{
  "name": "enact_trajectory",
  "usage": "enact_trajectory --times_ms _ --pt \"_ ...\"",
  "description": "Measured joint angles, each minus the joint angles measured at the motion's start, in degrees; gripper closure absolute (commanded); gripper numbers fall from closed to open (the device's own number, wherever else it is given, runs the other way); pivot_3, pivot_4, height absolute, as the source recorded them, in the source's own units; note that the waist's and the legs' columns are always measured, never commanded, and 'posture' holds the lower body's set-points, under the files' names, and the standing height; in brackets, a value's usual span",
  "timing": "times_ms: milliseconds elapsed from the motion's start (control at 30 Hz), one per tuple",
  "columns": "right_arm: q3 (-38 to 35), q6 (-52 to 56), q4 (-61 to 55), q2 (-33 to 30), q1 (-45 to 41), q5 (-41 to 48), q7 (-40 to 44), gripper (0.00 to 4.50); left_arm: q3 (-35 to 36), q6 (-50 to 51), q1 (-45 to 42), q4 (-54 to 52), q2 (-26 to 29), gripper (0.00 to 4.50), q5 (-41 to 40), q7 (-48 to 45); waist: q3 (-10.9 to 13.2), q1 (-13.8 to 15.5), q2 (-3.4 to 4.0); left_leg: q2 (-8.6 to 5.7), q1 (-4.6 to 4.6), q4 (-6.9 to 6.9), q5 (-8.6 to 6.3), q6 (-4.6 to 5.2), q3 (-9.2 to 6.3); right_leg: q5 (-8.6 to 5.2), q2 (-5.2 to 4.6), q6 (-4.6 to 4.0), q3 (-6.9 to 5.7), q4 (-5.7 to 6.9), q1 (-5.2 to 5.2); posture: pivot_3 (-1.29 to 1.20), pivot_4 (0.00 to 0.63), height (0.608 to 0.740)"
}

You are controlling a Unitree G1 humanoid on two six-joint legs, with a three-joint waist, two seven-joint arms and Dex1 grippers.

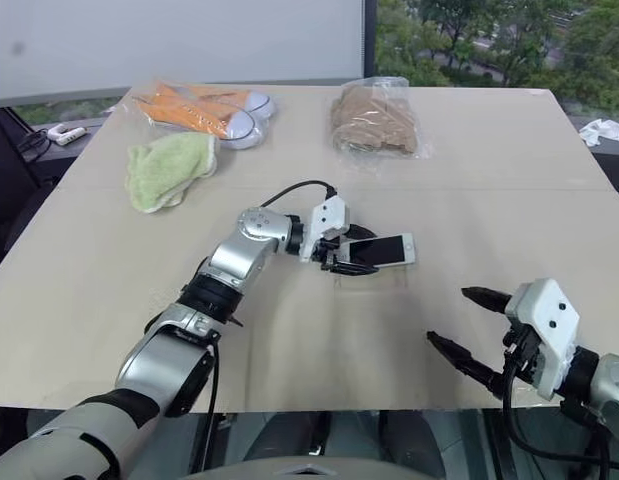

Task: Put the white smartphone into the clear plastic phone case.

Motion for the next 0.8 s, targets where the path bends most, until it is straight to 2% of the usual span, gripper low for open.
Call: enact_trajectory --times_ms 233,800 --pt "0.0 0.0 -0.1 0.4 -0.6 -0.1 -0.7 0.00 -1.9 -0.3 -1.1 2.1 -4.2 1.65 1.6 0.4 0.0 0.1 -0.02 0.00 -0.02 0.00 0.01 -0.01 -0.01 0.00 -0.01 0.00 0.00 -0.01 0.00 0.00 0.150 0.740" --pt "-0.1 0.0 -1.2 0.5 -0.2 1.5 -2.2 0.00 -3.2 -5.1 0.0 4.8 -6.0 1.65 5.2 3.3 0.1 0.1 -0.03 0.00 -0.01 0.00 0.01 -0.02 0.00 0.00 -0.01 0.00 0.01 0.00 0.00 0.00 0.150 0.740"
